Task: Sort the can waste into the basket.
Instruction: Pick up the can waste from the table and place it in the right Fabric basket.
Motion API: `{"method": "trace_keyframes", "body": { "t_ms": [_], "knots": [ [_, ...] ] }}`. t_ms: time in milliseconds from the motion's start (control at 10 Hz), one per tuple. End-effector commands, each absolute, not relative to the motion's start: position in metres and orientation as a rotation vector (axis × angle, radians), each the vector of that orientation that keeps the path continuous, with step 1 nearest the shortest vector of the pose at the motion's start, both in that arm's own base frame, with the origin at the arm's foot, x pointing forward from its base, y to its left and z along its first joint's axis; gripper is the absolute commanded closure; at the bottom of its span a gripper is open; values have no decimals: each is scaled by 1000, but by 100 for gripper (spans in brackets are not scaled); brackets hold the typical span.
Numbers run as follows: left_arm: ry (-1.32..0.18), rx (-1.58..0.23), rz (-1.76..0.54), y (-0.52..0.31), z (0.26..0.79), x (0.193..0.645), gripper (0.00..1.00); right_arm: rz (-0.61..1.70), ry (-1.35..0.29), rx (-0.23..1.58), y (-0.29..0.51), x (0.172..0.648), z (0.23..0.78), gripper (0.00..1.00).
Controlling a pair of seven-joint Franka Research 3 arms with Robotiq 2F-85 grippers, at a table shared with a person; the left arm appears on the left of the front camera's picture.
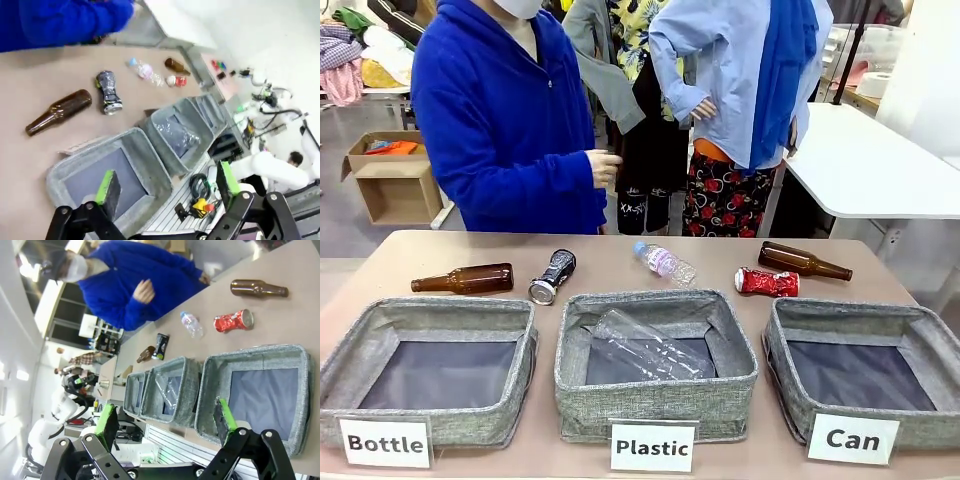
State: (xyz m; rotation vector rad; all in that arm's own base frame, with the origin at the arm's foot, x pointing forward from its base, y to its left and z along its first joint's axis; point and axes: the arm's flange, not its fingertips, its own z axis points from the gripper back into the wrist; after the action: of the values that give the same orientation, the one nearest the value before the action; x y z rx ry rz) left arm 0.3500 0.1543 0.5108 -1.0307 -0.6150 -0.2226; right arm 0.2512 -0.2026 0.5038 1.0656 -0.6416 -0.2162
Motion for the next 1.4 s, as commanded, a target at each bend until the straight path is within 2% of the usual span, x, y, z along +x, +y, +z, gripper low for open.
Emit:
{"method": "trace_keyframes", "body": {
  "t_ms": [0, 200, 500, 900, 1100, 1200, 1300],
  "knots": [
    [-668, -1056, -227, 159, 509, 326, 0, -193, -673, 1078, -204, 253, 505, 0],
    [-589, -1016, -285, 135, 514, 346, 0, -193, -673, 1078, -204, 253, 505, 0],
    [-451, -825, -409, 55, 528, 393, 0, -193, -673, 1078, -204, 253, 505, 0],
    [-335, -535, -543, -64, 493, 462, 0, -193, -673, 1078, -204, 253, 505, 0],
    [-287, -422, -618, -110, 451, 476, 0, -193, -673, 1078, -204, 253, 505, 0],
    [-301, -411, -594, -110, 457, 474, 0, -193, -673, 1078, -204, 253, 505, 0],
    [-317, -480, -612, -106, 458, 466, 0, -193, -673, 1078, -204, 253, 505, 0]
  ]
}}
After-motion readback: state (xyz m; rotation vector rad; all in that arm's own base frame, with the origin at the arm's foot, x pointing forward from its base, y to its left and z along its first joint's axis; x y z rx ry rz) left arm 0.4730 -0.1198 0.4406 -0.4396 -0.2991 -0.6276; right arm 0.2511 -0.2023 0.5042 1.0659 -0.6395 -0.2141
